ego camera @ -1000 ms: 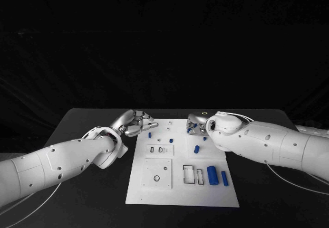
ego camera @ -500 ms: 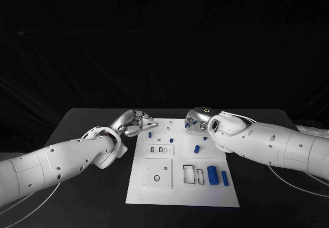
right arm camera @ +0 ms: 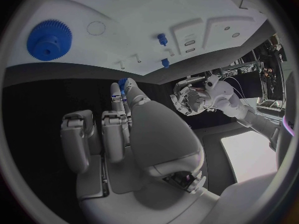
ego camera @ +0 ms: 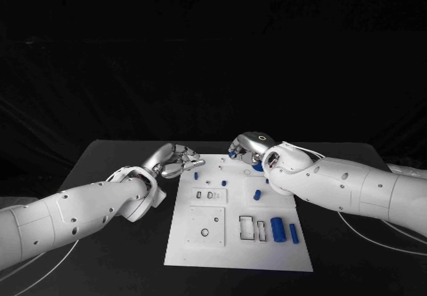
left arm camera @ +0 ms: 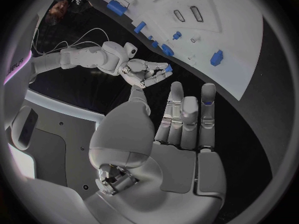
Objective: Assemble the parts on the task board
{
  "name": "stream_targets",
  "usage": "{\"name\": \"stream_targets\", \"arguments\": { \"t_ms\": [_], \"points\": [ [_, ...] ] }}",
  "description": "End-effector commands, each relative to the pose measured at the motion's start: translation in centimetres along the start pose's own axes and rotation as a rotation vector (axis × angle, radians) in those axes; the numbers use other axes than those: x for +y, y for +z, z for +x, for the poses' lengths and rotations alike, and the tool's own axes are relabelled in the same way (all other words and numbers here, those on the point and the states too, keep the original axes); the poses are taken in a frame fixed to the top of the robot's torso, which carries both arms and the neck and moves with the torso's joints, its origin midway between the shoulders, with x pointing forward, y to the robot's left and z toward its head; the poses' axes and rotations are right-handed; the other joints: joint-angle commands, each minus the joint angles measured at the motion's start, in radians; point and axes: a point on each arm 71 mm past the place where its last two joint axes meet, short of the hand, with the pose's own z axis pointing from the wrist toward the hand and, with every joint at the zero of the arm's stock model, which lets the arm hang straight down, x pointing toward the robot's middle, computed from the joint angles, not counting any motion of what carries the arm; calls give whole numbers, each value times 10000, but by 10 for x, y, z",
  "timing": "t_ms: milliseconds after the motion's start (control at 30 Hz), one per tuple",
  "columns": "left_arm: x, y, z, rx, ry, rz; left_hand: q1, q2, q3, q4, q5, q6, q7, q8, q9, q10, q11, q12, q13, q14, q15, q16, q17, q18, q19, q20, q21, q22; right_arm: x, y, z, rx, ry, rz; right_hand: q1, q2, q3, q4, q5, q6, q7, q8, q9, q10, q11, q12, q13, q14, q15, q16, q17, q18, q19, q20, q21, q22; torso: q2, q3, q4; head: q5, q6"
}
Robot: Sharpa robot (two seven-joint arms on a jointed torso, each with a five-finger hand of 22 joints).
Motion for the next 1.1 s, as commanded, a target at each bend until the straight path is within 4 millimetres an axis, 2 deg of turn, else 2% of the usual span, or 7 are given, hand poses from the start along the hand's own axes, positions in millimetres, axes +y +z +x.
{"name": "stream_targets", "arguments": {
  "t_ms": [33, 133, 300, 533, 700, 900, 1100],
  "points": [
    [-4, 1, -5, -429, -787, 109, 162, 68, -130, 6, 26, 87, -7, -93, 26, 27, -9, -241, -217, -407, 7, -569, -584, 276, -391, 12, -607, -377, 4, 5, 0, -185, -103, -270, 21, -61, 81, 15, 36, 405, -297, 46, 113, 347, -252, -88, -3, 1078, -36, 41, 2630, -68, 1064, -51, 45, 2633, 96, 5, 86, -9, 27],
    [-6, 1, -8, -547, -936, 107, 217, 127, -216, 8, 28, 115, 3, -154, 48, 27, -7, -419, -396, -584, 13, -935, -936, 325, -526, 19, -1009, -600, 7, 10, 2, -146, -219, -303, 24, -67, 95, 19, 35, 399, -294, 36, 110, 342, -248, -110, -4, 1078, -32, 41, 2630, -68, 1064, -48, 45, 2633, 146, -2, 133, -20, 57],
    [-10, 2, -11, -678, -1017, 187, 249, 160, -251, 6, 28, 140, -3, -174, 61, 64, -10, -466, -462, -543, 10, -983, -974, 318, -436, 20, -1055, -597, 10, 18, 7, -1, -440, -281, 30, -83, 138, 31, 34, 384, -289, 10, 101, 334, -240, -169, -3, 1078, -22, 41, 2630, -68, 1064, -40, 45, 2633, 232, -18, 219, -43, 67],
    [-13, 2, -14, -819, -1017, 270, 298, 221, -365, 8, 30, 189, 0, -237, 94, 61, -3, -645, -660, -804, 17, -1443, -1419, 376, -605, 22, -1562, -864, 10, 26, 15, 271, -798, -19, 37, -107, 188, 43, 27, 368, -292, -20, 92, 317, -239, -235, -3, 1078, -15, 41, 2630, -68, 1064, -32, 45, 2633, 344, -41, 283, -48, 99],
    [-14, 2, -18, -914, -976, 282, 298, 221, -365, 8, 30, 189, 0, -237, 94, 61, -3, -645, -660, -804, 17, -1443, -1419, 376, -605, 22, -1562, -864, 7, 28, 17, 390, -971, 220, 37, -108, 188, 43, 27, 367, -292, -20, 92, 317, -239, -236, -3, 1078, -15, 41, 2630, -68, 1064, -32, 45, 2633, 379, -44, 293, -66, 103],
    [-13, 2, -20, -972, -936, 267, 295, 228, -383, 11, 29, 194, 0, -246, 98, 64, -2, -665, -685, -777, 17, -1443, -1407, 375, -591, 24, -1596, -874, 6, 30, 18, 393, -1111, 309, 41, -114, 211, 49, 26, 358, -288, -34, 88, 309, -236, -261, -3, 1078, -13, 41, 2630, -68, 1064, -29, 45, 2633, 343, -44, 279, -87, 39],
    [-12, 3, -20, -993, -906, 249, 294, 230, -387, 12, 29, 195, 0, -248, 99, 67, -3, -668, -690, -784, 16, -1457, -1421, 374, -587, 25, -1603, -876, 8, 30, 18, 343, -1201, 252, 40, -120, 226, 54, 25, 353, -285, -42, 85, 301, -231, -278, -3, 1078, -11, 41, 2630, -68, 1064, -28, 45, 2633, 327, -46, 279, -94, 42]
  ]
}}
